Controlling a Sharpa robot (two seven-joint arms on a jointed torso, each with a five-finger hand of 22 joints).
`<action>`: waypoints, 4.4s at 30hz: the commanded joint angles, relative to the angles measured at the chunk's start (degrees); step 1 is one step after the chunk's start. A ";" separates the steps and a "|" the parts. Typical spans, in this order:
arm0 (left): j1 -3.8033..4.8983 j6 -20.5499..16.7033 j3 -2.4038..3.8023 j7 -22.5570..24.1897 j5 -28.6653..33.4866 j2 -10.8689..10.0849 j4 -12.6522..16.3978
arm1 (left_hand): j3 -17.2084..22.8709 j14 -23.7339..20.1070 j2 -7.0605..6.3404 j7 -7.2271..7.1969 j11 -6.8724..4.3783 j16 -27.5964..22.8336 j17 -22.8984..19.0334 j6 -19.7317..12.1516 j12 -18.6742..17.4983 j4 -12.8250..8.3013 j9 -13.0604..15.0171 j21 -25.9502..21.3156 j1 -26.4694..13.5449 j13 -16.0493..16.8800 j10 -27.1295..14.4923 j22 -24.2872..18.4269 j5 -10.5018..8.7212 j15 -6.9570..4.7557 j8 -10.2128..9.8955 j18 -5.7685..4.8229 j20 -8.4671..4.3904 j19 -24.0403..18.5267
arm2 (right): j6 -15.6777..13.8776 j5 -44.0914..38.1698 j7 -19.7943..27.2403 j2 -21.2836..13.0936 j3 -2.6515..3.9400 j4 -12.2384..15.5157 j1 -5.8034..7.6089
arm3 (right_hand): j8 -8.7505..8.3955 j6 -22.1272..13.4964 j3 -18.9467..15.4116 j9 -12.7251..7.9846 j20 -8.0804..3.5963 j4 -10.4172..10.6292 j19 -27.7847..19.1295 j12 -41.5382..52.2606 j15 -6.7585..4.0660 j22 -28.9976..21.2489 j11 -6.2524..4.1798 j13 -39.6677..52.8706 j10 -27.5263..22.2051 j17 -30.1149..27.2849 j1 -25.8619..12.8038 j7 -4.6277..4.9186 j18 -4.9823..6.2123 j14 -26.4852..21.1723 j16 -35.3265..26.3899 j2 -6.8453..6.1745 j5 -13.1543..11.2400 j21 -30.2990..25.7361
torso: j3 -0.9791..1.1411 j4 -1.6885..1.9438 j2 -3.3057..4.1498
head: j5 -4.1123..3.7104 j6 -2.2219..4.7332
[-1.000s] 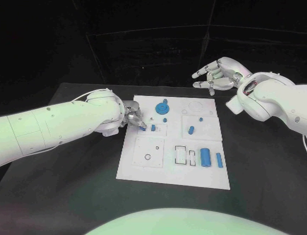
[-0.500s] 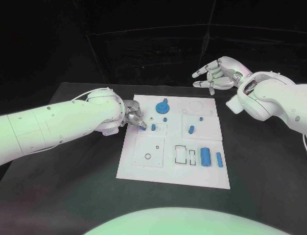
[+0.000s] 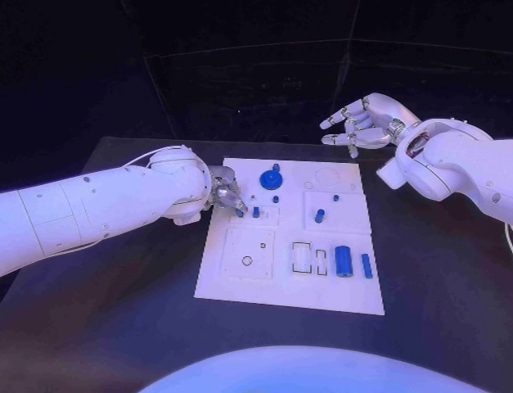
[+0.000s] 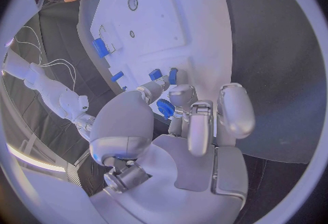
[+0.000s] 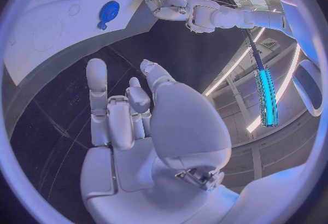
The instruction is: Assemble the parts on the task board
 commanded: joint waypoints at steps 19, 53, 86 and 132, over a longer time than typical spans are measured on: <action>-0.14 2.13 -0.18 -1.44 -0.20 1.12 -2.12 | -13.63 6.05 0.71 0.05 0.26 0.36 15.09 1.60 0.76 4.24 -2.25 0.44 -0.60 0.65 0.10 0.66 -0.17 -0.37 -0.78 -0.44 -0.13 0.57 | 0.40 0.31 0.54 0.40 0.04 -0.24 0.11 | 0.25 -0.17 0.53 -0.08 -0.13 0.06 0.15 0.03 -0.38 -0.08 -0.01 -0.05 -0.40 -0.01 -0.48 0.02 1.10 2.33 -0.29 0.05 0.26 -0.26 | -0.04 0.04 -0.04 | -0.43 -0.05; 0.35 -15.60 -0.73 25.31 7.42 1.62 -3.59 | -30.28 -16.25 2.58 7.65 7.96 -33.32 -32.47 -12.59 -25.82 6.87 -10.49 -35.11 23.97 -27.45 -27.37 -32.83 -3.06 6.10 -6.83 5.05 5.72 -18.36 | 0.45 0.34 0.61 0.63 0.03 -0.83 0.07 | 0.26 -0.20 0.57 -0.08 -0.12 0.13 0.04 -0.12 -0.38 -0.33 0.00 -0.27 -0.54 -0.20 -0.67 0.02 1.14 2.29 -0.42 -0.01 0.26 -0.40 | -0.10 0.03 0.07 | -1.47 0.75; 0.11 -10.49 -2.66 27.18 -14.83 11.05 -11.87 | -24.00 0.29 -1.08 6.14 7.18 -12.28 -13.98 -1.05 -38.85 1.83 -21.39 -20.67 25.18 -45.78 -21.61 -20.32 -3.08 4.70 -21.10 3.41 4.26 -3.48 | 0.63 0.34 0.65 1.46 0.03 -1.11 0.05 | 0.27 -0.20 0.72 -0.08 -0.12 0.09 0.10 -0.01 -0.39 -0.23 -0.02 -0.18 -0.48 -0.04 -0.62 0.00 1.12 2.33 -0.35 0.06 0.32 -0.36 | 0.00 0.00 -0.02 | -2.33 1.08; 0.00 -13.16 -2.63 29.19 -16.11 13.96 -15.49 | -12.48 0.83 0.52 6.38 6.62 -11.97 -15.51 3.97 -42.77 -1.38 -21.27 -15.16 27.06 -47.96 -14.38 -13.56 -3.05 4.08 -23.88 2.19 3.68 -0.99 | 0.80 0.34 0.73 1.86 0.03 -1.18 0.05 | 0.28 -0.20 0.86 -0.08 -0.13 0.07 0.14 0.15 -0.39 -0.19 -0.02 -0.04 -0.36 0.08 -0.64 0.01 1.12 2.36 -0.30 0.08 0.34 -0.35 | -0.10 0.16 -0.06 | -3.00 0.88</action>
